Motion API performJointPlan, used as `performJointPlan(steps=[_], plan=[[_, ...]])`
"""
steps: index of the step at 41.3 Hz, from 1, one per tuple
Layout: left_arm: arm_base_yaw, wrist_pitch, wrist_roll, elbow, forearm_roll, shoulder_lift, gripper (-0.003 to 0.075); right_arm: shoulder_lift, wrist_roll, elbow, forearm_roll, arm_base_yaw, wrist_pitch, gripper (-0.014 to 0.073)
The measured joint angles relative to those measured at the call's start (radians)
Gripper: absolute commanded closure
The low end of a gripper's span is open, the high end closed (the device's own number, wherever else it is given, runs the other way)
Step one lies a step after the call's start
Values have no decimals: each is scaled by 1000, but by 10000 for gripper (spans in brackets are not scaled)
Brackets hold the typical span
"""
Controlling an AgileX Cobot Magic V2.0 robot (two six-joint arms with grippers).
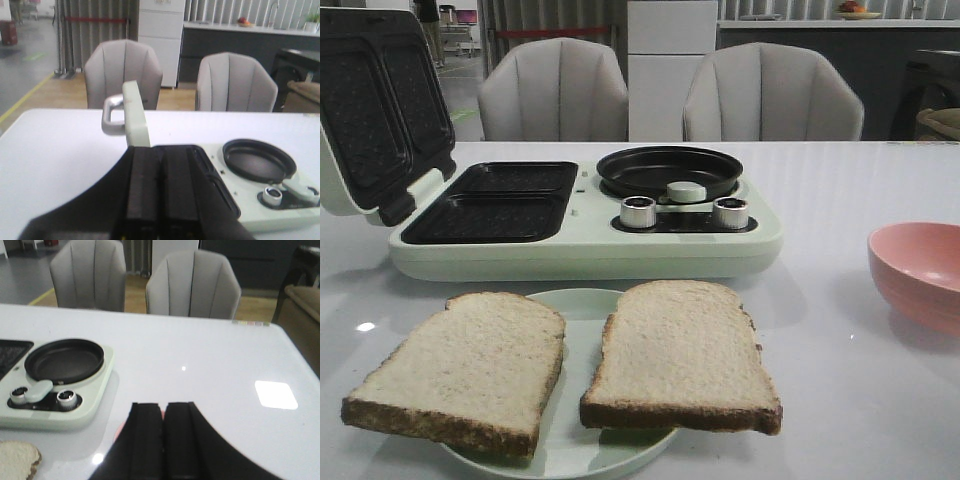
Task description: Make breakfast with bread and shrimp
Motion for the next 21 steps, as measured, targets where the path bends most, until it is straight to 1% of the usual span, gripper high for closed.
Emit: performJointPlan(steps=[7, 10, 12, 14, 16, 17, 18, 19, 20, 21], plan=[[0, 67, 0, 4, 1, 75, 619, 98, 0, 0, 0, 0, 77, 579], [0, 71, 0, 11, 2, 100, 619, 135, 0, 0, 0, 0, 90, 574], [0, 74, 0, 18, 3, 114, 618, 157, 0, 0, 0, 0, 90, 553], [0, 74, 0, 22, 3, 129, 601, 178, 0, 2, 0, 0, 92, 497], [0, 78, 0, 24, 3, 144, 530, 198, 0, 4, 0, 0, 94, 407], [0, 79, 0, 25, 4, 153, 489, 208, 0, 5, 0, 0, 97, 347], [0, 82, 0, 25, 7, 160, 426, 217, 0, 5, 0, 0, 99, 286], [0, 82, 0, 25, 9, 168, 374, 223, 0, 5, 0, 0, 99, 258], [0, 84, 0, 25, 13, 174, 304, 229, 0, 5, 0, 0, 99, 197], [0, 84, 0, 25, 15, 179, 255, 235, 0, 5, 0, 0, 99, 168]])
